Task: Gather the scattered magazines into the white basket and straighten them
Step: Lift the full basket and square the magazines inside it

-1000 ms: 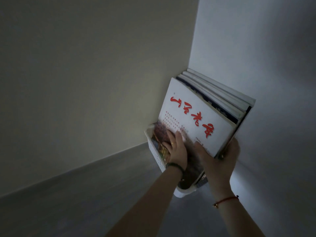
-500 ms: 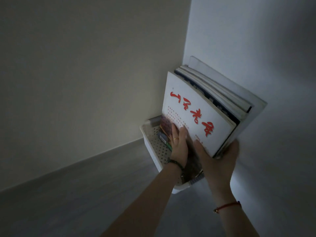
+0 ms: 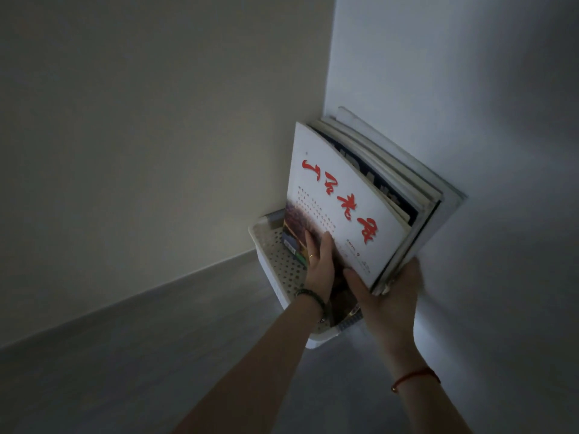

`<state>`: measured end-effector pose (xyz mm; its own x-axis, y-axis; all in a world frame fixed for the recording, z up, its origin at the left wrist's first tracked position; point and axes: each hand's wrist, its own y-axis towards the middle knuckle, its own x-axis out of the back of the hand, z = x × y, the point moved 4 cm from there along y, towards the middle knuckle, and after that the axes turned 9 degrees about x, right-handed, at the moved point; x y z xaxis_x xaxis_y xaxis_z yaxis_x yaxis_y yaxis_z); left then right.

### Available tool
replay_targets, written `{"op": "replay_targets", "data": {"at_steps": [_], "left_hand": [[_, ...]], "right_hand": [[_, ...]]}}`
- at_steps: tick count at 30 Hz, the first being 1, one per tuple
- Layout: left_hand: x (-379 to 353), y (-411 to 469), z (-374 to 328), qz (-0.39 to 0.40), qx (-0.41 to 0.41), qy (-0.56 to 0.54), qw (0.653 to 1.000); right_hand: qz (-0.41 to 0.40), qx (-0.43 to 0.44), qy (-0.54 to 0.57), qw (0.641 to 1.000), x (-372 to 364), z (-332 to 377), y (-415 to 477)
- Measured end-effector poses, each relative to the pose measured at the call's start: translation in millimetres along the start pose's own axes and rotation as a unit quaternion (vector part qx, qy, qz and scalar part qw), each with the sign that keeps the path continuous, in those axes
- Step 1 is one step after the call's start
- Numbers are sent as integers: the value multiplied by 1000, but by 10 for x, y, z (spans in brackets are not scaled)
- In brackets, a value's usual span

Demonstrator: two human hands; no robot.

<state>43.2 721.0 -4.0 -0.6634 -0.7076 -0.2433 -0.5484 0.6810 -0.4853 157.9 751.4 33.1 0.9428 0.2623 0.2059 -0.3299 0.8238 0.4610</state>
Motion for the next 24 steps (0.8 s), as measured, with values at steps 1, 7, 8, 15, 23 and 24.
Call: {"op": "replay_targets", "data": {"at_steps": [1,7,8,15,23,24], "left_hand": [[11,-4,25,-3,3,-4,1000],[-15,-78,180,33,72,-57,995],[-17,-89,182,37,66,-61,995],[35,-225,28,16,2,15,1000],[286,-367,-87,-21,84,-83,993],[241,-368,-67,9,126,-96,987]], "right_hand": [[9,6,-12,1000,9,8,-9],[77,-8,-177,981,96,-63,-169],[90,-10,-202,975,121,-86,-195],[100,-40,-182,977,287,-90,-193],[-6,-106,-92,990,217,-46,-437],[-3,-92,-94,991,177,-33,-397]]}}
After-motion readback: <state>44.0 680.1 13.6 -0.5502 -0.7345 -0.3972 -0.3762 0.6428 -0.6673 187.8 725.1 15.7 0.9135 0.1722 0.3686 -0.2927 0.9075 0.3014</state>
